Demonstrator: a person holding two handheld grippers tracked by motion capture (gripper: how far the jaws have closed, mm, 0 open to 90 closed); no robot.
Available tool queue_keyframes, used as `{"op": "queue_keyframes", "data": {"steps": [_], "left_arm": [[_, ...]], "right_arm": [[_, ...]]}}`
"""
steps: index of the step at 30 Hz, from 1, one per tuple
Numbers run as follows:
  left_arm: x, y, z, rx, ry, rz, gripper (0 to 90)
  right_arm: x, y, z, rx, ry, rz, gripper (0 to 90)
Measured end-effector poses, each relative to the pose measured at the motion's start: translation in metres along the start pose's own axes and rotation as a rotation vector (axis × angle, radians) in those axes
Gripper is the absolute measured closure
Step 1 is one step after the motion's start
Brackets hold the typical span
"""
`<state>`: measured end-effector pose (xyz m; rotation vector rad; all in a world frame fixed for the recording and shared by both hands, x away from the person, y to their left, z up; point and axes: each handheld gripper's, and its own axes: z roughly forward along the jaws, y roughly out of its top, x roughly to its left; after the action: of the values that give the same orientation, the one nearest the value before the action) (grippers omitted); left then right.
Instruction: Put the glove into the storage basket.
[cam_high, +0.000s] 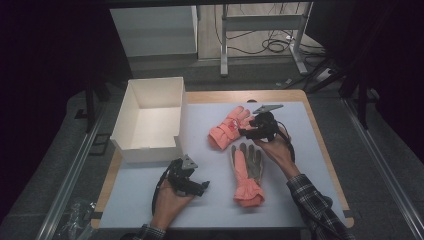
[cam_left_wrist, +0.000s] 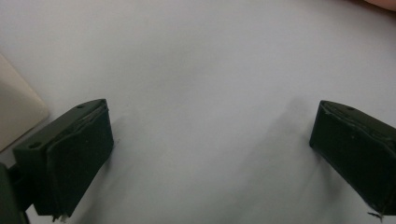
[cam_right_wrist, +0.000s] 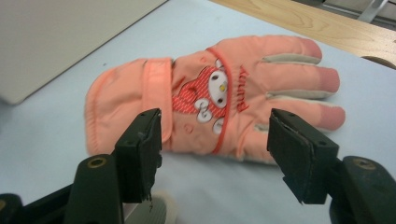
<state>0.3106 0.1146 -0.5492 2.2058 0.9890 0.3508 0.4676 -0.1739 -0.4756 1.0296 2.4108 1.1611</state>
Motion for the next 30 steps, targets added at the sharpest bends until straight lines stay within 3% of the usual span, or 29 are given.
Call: {"op": "queue_keyframes", "data": {"steps": [14, 18, 22, 30], "left_arm": [[0.0, 0.0, 0.0, 0.0, 0.0, 0.0, 0.0], [0.0, 0.0, 0.0, 0.0, 0.0, -0.001, 0.0], [0.0, 0.0, 0.0, -0.001, -0.001, -0.002, 0.0], [0.0, 0.0, 0.0, -0.001, -0.001, -0.002, 0.0]], "right_arm": [[-0.009, 0.015, 0.037, 0.03, -0.088, 0.037, 29.4], [-0.013, 0.015, 0.052, 0.056, -0.094, 0.046, 27.8], [-0.018, 0.013, 0.064, 0.091, -0.07, 0.053, 28.5], [-0.014, 0.014, 0.069, 0.115, -0.039, 0.057, 50.1]]}}
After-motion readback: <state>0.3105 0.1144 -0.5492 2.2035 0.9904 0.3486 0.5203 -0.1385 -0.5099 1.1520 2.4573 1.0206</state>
